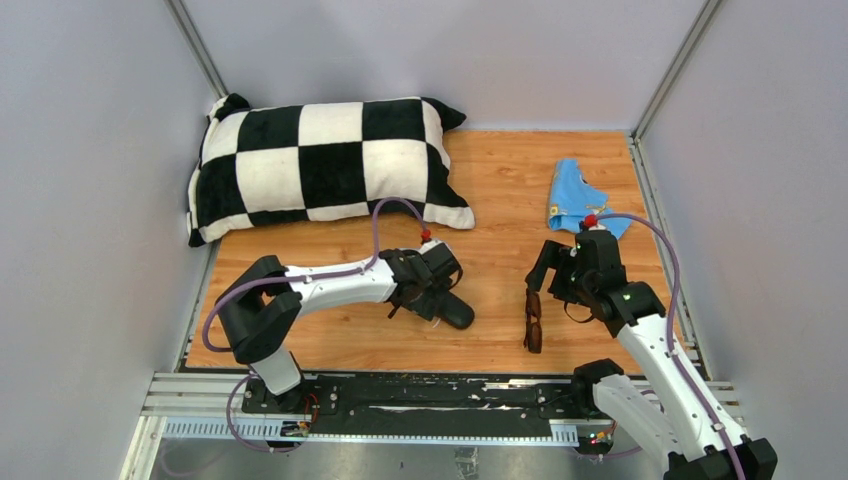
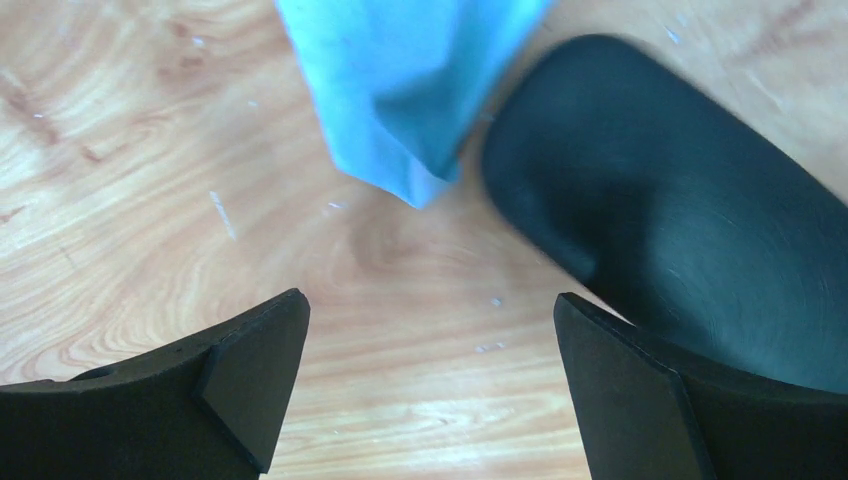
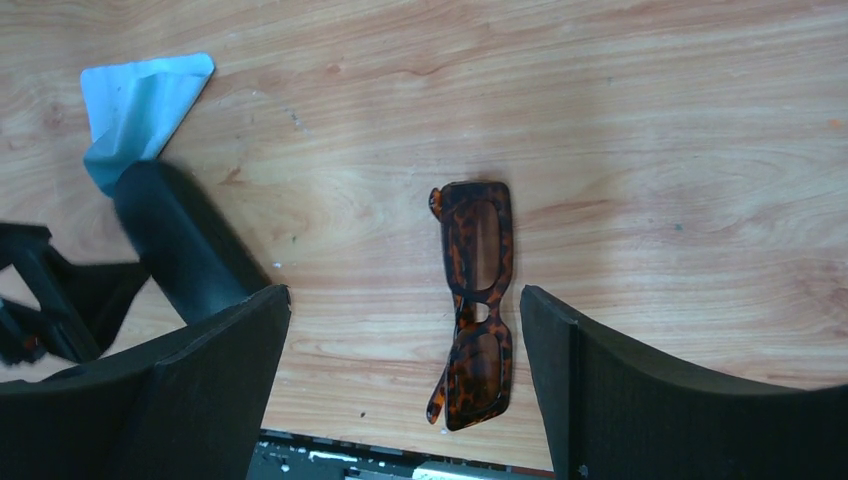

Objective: Organize the sunglasses
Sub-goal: Place the sunglasses case at the center of the board.

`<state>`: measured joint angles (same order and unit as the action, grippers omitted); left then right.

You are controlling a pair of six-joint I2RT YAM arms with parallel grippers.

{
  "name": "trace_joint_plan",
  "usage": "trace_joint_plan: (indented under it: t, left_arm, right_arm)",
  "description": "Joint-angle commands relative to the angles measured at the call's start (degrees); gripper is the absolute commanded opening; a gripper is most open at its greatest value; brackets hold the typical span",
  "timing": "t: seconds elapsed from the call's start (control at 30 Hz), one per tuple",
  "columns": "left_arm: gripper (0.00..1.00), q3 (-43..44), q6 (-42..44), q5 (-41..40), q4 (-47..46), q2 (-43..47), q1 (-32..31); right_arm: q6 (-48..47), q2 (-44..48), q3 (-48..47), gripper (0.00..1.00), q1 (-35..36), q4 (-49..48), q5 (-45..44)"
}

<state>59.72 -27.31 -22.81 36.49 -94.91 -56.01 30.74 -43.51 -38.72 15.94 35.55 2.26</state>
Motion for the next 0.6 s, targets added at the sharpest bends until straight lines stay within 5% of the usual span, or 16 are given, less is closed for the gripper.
trace_joint_plan:
  t: [0.0,0.57]
  left_arm:
    - [1.00,0.9,0.1,0.1,-2.4,2.4,3.2]
    - [0.97,-2.9,1.1,21.8,-12.7,1.3,3.3]
  right_arm:
    - [-1.2,-1.5,0.2,0.91,-0.9,-0.9,6.4]
    - [0.1,-9.6,-0.7,0.90,5.6,-4.6,9.1]
